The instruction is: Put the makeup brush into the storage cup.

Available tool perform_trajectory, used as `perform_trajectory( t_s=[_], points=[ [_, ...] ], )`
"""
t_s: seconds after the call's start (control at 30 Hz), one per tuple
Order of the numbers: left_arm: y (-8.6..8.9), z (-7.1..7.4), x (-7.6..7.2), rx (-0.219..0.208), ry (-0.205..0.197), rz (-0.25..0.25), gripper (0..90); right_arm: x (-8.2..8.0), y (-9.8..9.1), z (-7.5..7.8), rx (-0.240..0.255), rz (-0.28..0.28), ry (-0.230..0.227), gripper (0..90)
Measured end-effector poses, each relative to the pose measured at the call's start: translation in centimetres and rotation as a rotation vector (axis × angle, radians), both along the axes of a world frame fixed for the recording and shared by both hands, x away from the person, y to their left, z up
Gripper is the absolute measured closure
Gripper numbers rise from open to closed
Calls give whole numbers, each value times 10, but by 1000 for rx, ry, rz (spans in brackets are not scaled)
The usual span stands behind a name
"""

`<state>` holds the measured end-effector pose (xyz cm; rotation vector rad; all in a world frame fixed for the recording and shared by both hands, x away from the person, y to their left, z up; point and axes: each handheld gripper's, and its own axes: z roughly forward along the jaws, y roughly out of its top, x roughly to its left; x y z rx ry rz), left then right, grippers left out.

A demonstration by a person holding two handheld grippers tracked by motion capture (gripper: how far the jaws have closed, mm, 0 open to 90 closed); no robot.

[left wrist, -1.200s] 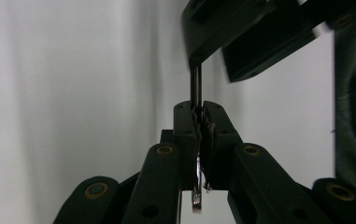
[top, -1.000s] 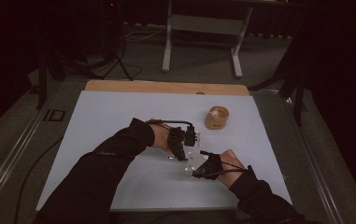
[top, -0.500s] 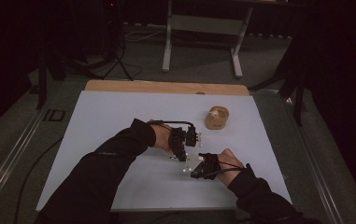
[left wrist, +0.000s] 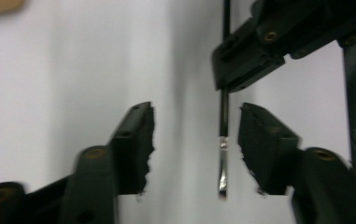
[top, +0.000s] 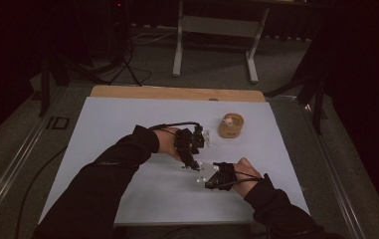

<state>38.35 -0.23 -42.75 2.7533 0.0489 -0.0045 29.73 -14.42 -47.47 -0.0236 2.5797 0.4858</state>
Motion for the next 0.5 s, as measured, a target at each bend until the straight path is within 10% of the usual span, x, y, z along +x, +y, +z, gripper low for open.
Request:
perform_trajectory(
  t_s=[0.13,0.27,0.5],
  points=[
    [7,1,-2,-4,-80,73,173,3,-3,3,21,-5,-8,856],
    [18,7,7,-56,-17,131,29,5,-6,6,31,-36,7,855],
    [47,19,16,-199,-74,218,3,7,-13,9,44,-54,0,855]
  ],
)
